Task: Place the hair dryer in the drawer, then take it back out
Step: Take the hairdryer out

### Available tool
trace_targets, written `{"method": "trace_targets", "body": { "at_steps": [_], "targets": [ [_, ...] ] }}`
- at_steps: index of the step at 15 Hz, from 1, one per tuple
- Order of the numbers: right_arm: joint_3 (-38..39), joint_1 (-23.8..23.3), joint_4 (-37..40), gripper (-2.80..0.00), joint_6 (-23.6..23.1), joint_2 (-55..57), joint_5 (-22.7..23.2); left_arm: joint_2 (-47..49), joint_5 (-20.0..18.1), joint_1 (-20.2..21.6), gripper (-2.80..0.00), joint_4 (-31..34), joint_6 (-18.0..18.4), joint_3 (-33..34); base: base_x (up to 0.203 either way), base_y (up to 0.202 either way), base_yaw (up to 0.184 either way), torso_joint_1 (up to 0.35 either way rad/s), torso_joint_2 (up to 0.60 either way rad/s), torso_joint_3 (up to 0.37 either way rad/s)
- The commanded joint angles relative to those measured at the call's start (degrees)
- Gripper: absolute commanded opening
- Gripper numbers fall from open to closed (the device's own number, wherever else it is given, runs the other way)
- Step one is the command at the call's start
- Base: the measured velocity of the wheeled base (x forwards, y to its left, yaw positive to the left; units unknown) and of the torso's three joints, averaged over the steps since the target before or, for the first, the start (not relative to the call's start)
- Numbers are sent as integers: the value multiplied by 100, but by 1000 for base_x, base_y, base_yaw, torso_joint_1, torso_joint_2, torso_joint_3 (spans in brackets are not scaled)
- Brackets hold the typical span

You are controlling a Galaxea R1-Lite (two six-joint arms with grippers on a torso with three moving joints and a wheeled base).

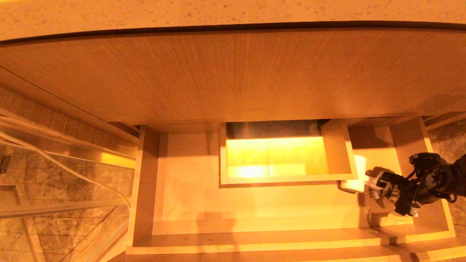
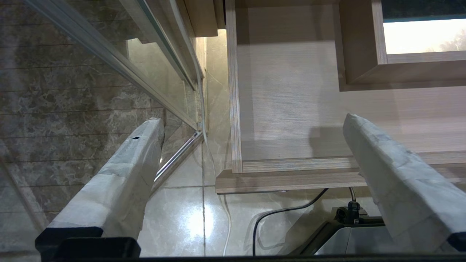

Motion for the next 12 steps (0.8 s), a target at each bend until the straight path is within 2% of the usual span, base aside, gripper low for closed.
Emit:
{"method": "trace_targets", "body": {
  "at_steps": [1, 3, 12],
  "targets": [
    [-10, -1, -1, 0, -41, 11, 46, 0, 0, 0, 0, 0, 0, 0, 0, 0, 0, 0, 0, 0],
    [0, -2, 76, 0, -87, 2, 249, 0, 0, 0, 0, 0, 0, 0, 0, 0, 0, 0, 0, 0],
    [-1, 25, 63, 0, -69, -42, 117, 0, 0, 0, 0, 0, 0, 0, 0, 0, 0, 0, 0, 0]
  ]
}}
